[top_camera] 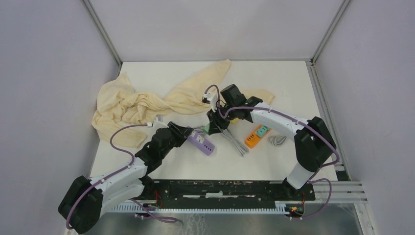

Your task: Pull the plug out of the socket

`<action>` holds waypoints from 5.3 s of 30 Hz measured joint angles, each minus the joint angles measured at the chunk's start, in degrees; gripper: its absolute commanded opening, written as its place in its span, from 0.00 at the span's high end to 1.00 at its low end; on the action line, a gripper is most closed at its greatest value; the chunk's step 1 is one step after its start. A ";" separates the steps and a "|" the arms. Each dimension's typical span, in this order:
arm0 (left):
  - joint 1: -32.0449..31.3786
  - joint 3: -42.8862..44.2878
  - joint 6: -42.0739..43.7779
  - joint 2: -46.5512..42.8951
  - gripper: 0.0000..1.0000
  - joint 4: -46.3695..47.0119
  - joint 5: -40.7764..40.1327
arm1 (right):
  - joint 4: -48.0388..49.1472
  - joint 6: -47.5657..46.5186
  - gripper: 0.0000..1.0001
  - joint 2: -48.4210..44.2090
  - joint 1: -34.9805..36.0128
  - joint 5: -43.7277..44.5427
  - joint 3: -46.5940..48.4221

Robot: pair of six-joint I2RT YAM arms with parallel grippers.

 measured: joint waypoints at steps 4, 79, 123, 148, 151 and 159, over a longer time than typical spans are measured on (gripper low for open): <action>0.39 0.00 0.02 0.00 0.97 0.00 -0.02 | -0.04 -0.74 1.00 0.00 -2.47 -3.58 -0.07; 0.85 -2.47 12.92 -10.01 0.97 14.86 20.26 | -0.17 -12.52 0.00 -25.73 -25.51 -29.59 -8.39; -10.95 12.20 1.46 -3.08 0.41 -3.04 -7.67 | 6.71 0.46 0.93 -11.47 2.34 1.05 -6.88; -11.06 -5.11 9.62 -31.12 0.09 4.70 3.37 | 3.80 3.65 1.00 -16.48 -19.30 -21.46 -6.86; -11.06 -6.99 10.23 -33.73 0.08 4.70 3.67 | 3.28 3.96 1.00 -18.21 -22.12 -22.88 -6.21; -11.06 -7.82 13.40 -38.47 0.08 2.16 4.33 | -0.17 4.81 1.00 -18.49 -31.08 -24.13 1.09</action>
